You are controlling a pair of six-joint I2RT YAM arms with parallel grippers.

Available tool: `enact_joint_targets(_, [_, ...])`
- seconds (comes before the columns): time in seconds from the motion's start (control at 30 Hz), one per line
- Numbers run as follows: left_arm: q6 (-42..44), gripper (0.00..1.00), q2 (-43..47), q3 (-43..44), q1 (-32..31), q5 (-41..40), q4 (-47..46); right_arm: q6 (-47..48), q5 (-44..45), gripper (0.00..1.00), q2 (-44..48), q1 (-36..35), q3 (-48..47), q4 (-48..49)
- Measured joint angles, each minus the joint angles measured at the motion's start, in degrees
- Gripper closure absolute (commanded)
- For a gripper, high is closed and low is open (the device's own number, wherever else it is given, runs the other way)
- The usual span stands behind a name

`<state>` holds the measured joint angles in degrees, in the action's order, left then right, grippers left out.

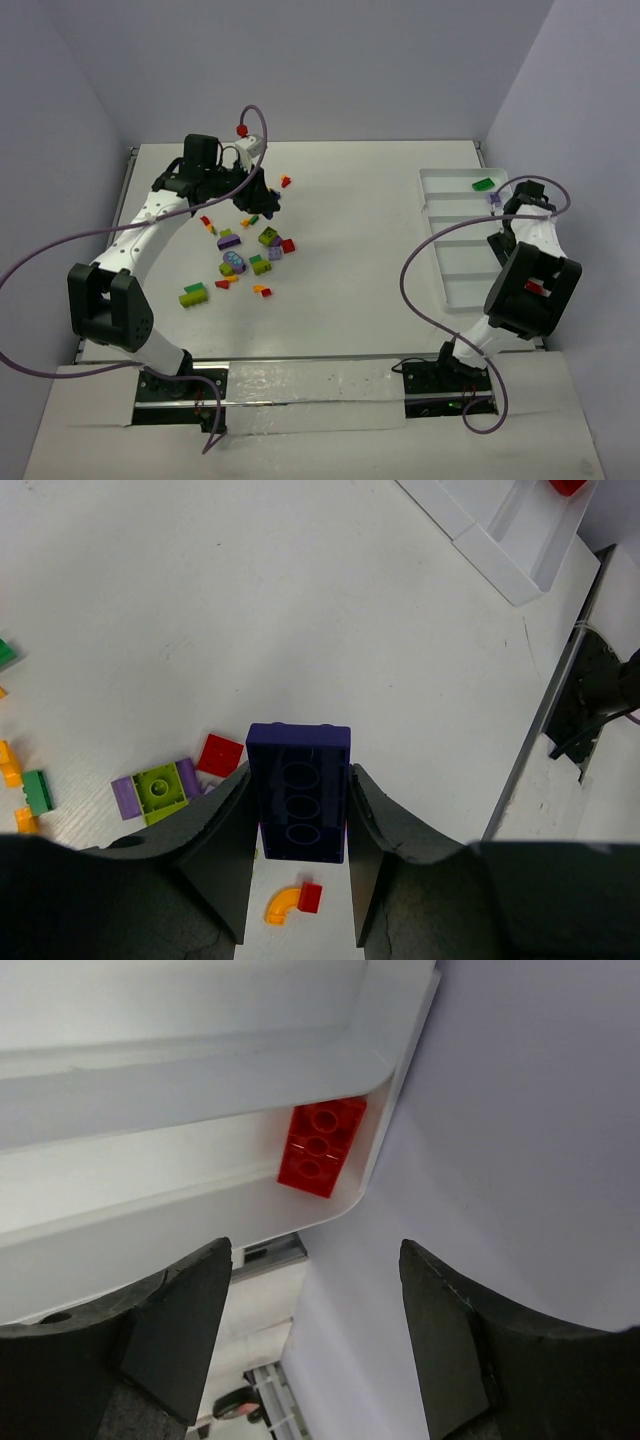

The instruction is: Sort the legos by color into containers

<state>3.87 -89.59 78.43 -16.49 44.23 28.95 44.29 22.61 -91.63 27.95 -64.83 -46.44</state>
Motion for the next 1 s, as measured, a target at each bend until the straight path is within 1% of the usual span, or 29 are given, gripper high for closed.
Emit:
enact_joint_targets(0.07, [-1.78,1.0,0.18,-0.37,0.0,0.56,-1.08,-1.93,-3.17,0.25,1.41,-3.09,-2.83,-2.61])
enact_joint_targets(0.13, [-4.96,1.0,0.56,-1.07,0.0,1.48,-2.94,-4.43,-7.8,0.24,3.22,-8.11,-6.32,-4.61])
enact_joint_targets(0.27, [-14.59,1.0,1.93,-3.33,0.0,3.11,-8.01,-12.07,-22.49,0.24,6.65,-19.9,-12.53,-5.22])
enact_joint_targets(0.33, [-20.88,1.0,2.53,-4.26,0.0,3.08,-10.89,-17.64,-31.99,0.24,8.05,-25.95,-13.89,-3.46])
enact_joint_targets(0.43, [-28.55,1.0,3.13,-5.53,0.01,2.78,-14.48,-26.43,-43.29,0.25,8.99,-33.07,-13.94,0.76])
enact_joint_targets(0.53, [-35.2,1.0,3.27,-6.49,0.0,1.95,-17.28,-34.32,-50.17,0.27,8.73,-39.87,-13.93,5.89])
enact_joint_targets(0.63, [-41.05,1.0,3.27,-6.69,-0.15,-0.77,-18.29,-40.69,-51.88,0.29,8.11,-46.35,-13.93,10.92])
enact_joint_targets(0.73, [-45.56,1.0,3.19,-5.82,-1.19,-6.11,-17.46,-46.57,-52.22,0.3,6.82,-51.23,-14.28,15.31])
enact_joint_targets(0.87, [-50.62,0.99,2.14,-3.53,-2.78,-13.35,-15.61,-52.29,-51.43,0.32,4.23,-55.06,-17.32,18.59])
enact_joint_targets(1.0, [-53.97,0.99,0.86,-3.12,-3.57,-17.32,-14.72,-56.69,-50.65,0.34,1.88,-57.48,-20.76,20.83])
